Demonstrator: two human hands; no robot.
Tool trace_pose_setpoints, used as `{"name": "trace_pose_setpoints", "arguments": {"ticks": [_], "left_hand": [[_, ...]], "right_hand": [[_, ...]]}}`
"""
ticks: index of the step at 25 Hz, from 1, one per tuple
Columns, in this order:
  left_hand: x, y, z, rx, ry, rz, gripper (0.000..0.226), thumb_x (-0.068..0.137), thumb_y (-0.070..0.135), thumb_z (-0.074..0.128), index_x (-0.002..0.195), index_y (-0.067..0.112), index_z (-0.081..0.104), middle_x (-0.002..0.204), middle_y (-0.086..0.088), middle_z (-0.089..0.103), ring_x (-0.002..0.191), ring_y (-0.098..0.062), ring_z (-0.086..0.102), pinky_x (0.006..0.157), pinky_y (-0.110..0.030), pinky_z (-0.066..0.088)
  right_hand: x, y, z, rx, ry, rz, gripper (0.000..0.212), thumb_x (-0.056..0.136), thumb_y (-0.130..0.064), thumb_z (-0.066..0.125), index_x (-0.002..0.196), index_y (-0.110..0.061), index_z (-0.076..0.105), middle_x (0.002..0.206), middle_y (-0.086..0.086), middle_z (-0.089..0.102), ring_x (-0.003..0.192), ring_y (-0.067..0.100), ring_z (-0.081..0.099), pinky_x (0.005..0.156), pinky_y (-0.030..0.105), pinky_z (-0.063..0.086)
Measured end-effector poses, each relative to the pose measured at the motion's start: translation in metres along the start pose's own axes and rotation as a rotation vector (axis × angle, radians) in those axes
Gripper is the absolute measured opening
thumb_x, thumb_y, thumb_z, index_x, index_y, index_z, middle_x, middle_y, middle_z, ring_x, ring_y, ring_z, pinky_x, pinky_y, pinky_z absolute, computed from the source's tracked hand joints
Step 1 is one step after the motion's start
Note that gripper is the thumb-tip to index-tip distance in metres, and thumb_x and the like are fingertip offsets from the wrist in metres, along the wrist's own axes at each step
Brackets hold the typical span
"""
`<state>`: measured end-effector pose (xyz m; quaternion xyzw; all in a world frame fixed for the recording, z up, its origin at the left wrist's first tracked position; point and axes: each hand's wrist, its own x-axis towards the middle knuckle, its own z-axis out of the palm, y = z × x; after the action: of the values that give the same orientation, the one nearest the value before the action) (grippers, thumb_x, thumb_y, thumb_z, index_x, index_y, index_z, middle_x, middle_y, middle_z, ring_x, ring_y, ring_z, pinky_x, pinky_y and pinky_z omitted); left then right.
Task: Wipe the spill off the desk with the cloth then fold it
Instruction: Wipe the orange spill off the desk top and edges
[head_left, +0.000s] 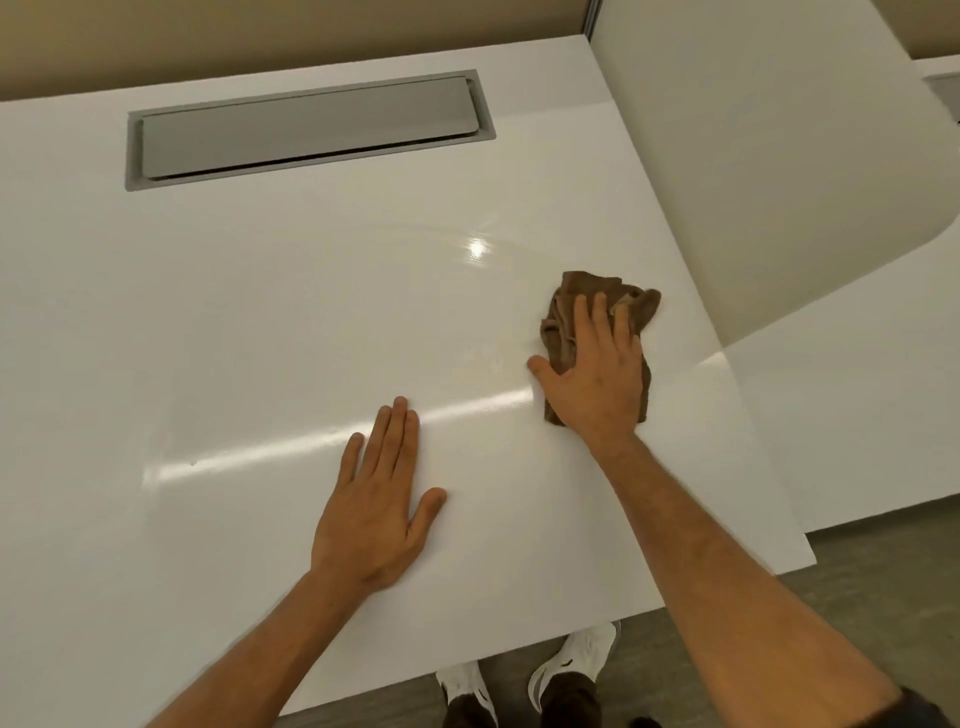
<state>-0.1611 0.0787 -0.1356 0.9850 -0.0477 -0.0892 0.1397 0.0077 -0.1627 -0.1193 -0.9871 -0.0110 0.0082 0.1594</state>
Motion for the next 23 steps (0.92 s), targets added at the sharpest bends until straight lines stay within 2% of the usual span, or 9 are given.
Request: {"name": "trace_pose_setpoints", "arguments": {"ticks": [5,8,11,13,16,19,21,23], "left_hand": [[0.000,0.000,-0.002,-0.104,0.062,-0.003,0.086,0.104,0.067,0.014,0.166,0.011,-0.005,0.175,-0.002,-0.011,0.162,-0.017,-0.009,0.130,-0.035,-0.002],[-0.001,0.001,-0.003,-0.302,0.159,-0.047,0.091,0.102,0.071,0.016,0.165,0.008,-0.002,0.175,-0.004,-0.009,0.162,-0.017,-0.006,0.132,-0.035,0.002],[-0.001,-0.001,-0.004,-0.436,0.283,-0.073,0.093,0.102,0.071,0.019,0.165,0.004,0.001,0.175,-0.008,-0.005,0.163,-0.018,-0.003,0.132,-0.035,0.003],[-0.001,-0.003,-0.007,-0.478,0.313,-0.087,0.091,0.103,0.069,0.019,0.165,0.004,0.002,0.176,-0.008,-0.002,0.163,-0.018,-0.002,0.131,-0.034,0.002],[-0.009,0.001,-0.012,-0.462,0.271,-0.060,0.086,0.104,0.067,0.019,0.166,0.008,0.007,0.176,-0.004,0.002,0.163,-0.017,0.001,0.130,-0.028,0.003],[-0.030,-0.012,-0.008,-0.316,0.181,-0.012,0.081,0.105,0.066,0.020,0.166,0.013,0.008,0.176,0.003,0.000,0.163,-0.018,-0.001,0.131,-0.038,0.004],[-0.046,-0.025,-0.008,-0.178,0.077,-0.067,0.084,0.103,0.069,0.014,0.167,0.016,0.002,0.176,0.005,-0.007,0.162,-0.016,-0.006,0.131,-0.040,0.000],[-0.056,-0.030,-0.006,-0.054,-0.002,-0.103,0.086,0.101,0.072,0.010,0.166,0.017,-0.003,0.175,0.004,-0.012,0.162,-0.015,-0.010,0.131,-0.041,0.000]], "right_hand": [[0.008,-0.072,0.023,-0.028,-0.078,-0.438,0.069,0.090,-0.046,0.057,0.152,-0.019,0.042,0.160,0.009,0.040,0.151,0.036,0.027,0.117,0.053,0.030],[-0.025,-0.103,0.039,0.086,-0.153,-0.700,0.063,0.089,-0.038,0.063,0.148,-0.021,0.050,0.158,0.004,0.044,0.151,0.032,0.030,0.118,0.051,0.029],[-0.053,-0.109,0.046,0.108,-0.287,-0.838,0.065,0.091,-0.043,0.057,0.152,-0.028,0.042,0.163,-0.004,0.035,0.155,0.025,0.019,0.120,0.050,0.026],[-0.072,-0.102,0.044,0.079,-0.305,-0.906,0.066,0.092,-0.048,0.051,0.154,-0.032,0.035,0.164,-0.010,0.031,0.157,0.021,0.012,0.118,0.047,0.027],[-0.108,-0.074,0.035,0.139,-0.347,-0.928,0.072,0.085,-0.042,0.056,0.154,-0.032,0.036,0.164,-0.011,0.030,0.157,0.017,0.009,0.120,0.046,0.026],[-0.134,-0.015,0.019,0.115,-0.293,-0.894,0.072,0.084,-0.043,0.060,0.152,-0.033,0.041,0.164,-0.009,0.031,0.157,0.017,0.011,0.122,0.052,0.022],[-0.137,0.030,0.006,0.095,-0.154,-0.745,0.071,0.082,-0.045,0.063,0.150,-0.032,0.046,0.163,-0.006,0.034,0.156,0.023,0.017,0.118,0.060,0.025],[-0.135,0.060,-0.004,0.083,-0.029,-0.491,0.070,0.083,-0.048,0.063,0.149,-0.028,0.048,0.162,0.000,0.037,0.154,0.031,0.022,0.115,0.064,0.028]]}}
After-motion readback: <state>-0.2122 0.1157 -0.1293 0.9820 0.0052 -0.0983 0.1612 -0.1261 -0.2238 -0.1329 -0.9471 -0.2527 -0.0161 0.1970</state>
